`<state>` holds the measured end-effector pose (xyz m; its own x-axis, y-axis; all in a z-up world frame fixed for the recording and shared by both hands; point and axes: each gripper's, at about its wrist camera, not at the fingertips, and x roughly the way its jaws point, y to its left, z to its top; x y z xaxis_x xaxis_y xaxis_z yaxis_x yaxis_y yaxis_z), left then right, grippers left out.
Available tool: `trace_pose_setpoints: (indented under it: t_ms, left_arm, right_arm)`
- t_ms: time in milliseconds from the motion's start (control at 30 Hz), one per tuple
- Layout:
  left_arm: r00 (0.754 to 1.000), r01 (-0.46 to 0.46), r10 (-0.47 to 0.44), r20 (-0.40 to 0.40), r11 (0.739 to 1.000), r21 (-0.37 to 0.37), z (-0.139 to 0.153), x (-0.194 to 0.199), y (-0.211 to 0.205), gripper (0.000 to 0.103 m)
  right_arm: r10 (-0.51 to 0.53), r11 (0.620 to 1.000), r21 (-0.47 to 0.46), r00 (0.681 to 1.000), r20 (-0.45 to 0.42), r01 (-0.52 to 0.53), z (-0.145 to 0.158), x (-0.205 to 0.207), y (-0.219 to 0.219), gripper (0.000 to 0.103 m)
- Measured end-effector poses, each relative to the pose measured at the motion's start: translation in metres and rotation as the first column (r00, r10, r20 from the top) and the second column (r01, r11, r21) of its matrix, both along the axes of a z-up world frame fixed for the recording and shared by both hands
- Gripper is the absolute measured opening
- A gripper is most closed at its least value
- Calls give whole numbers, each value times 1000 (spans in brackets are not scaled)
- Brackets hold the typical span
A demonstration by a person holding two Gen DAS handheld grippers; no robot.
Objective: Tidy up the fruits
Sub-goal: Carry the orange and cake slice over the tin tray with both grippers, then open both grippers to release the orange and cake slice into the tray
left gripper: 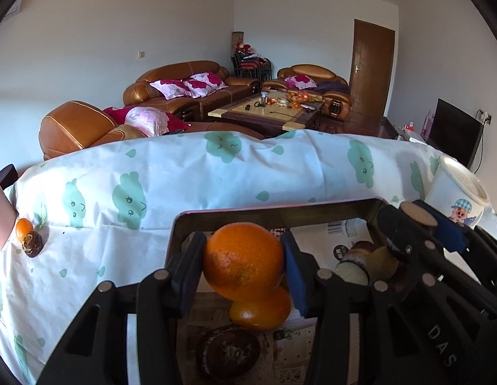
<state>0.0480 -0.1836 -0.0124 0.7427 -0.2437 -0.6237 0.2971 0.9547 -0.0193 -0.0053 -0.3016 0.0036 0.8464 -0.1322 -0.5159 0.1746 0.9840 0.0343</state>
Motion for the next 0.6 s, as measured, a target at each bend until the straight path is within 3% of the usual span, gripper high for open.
trace_pose_setpoints:
  t_ms: [200, 267, 300, 367, 400, 467, 533, 600]
  left_arm:
    - [1000, -11, 11, -5, 1000, -4, -1, 1, 5, 50]
    - [1000, -10, 9, -14, 1000, -16, -1, 1, 7, 62]
    - [1000, 4, -4, -7, 1000, -21, 1, -2, 6, 72]
    - [999, 30, -30, 39, 1000, -8, 9, -13, 3, 80]
    - [996, 44, -45, 71, 999, 7, 14, -20, 1, 87]
    - [989, 47, -52, 141, 998, 39, 24, -34, -2, 101]
    - [978, 27, -37, 205, 998, 55, 31, -45, 0, 103]
    - [976, 9, -23, 218, 998, 64, 34, -47, 4, 103]
  right_arm:
    - [78, 988, 133, 997, 0, -77, -5, 2, -8, 37]
    - [118, 969, 219, 993, 3, -116, -7, 4, -15, 37]
    - [146, 950, 277, 989, 15, -144, -8, 4, -20, 40]
    - [176, 914, 361, 983, 57, -185, -7, 2, -25, 49]
    - [176, 909, 369, 981, 84, -195, -5, -2, -26, 56]
    - [141, 929, 326, 981, 136, -178, 4, -12, -24, 57]
    - [77, 960, 251, 981, 181, -121, 13, -23, -22, 58]
    - [2, 980, 194, 977, 214, -44, 17, -33, -22, 73]
